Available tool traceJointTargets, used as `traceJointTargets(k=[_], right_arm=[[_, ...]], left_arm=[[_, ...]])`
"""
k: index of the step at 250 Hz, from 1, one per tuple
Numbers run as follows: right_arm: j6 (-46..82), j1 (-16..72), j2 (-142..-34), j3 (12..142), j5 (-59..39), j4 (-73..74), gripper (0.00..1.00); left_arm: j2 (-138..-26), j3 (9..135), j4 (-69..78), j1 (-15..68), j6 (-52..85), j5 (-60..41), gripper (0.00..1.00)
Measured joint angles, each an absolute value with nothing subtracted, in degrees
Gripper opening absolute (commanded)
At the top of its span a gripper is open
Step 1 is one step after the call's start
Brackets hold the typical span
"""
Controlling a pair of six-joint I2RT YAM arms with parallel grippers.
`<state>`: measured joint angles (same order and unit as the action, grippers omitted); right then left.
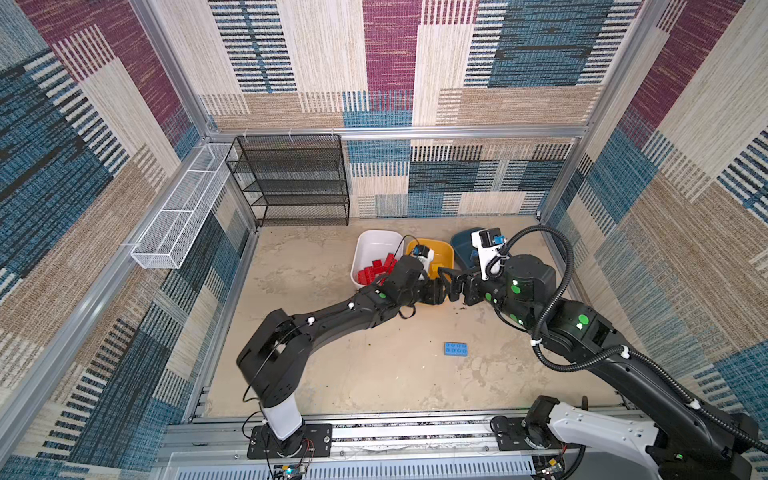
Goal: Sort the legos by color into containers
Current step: 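Open the left gripper to drop the plate into the teal tub, then grasp the blue 2x4 brick on the table with right while left withdraws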
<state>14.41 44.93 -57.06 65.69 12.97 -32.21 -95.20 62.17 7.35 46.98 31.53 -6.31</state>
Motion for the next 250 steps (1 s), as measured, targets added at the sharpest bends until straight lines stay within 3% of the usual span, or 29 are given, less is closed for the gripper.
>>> traceJointTargets(k=[45,118,218,250], right_arm=[[20.0,44.9,-61.7,52.7,12.7,-36.4,1.00],[35.2,45.1,-62.2,35.0,15.5,-34.5,1.00],[45.0,45.3,-70.7,31.8,15.2,-25.9,1.00],[45.4,45.3,-74.2,32.3,15.0,-24.5,0.94]], left_arm=[[-76.2,44.0,8.8,47.0,32.8,-0.2,0.65],[-52.9,32.7,2.0,47.0,32.2,8.8,0.65],[-39.9,24.3,-6.2,47.0,32.4,13.6,0.65],[-38.2,23.2,-7.3,47.0,32.4,14.6,0.66]])
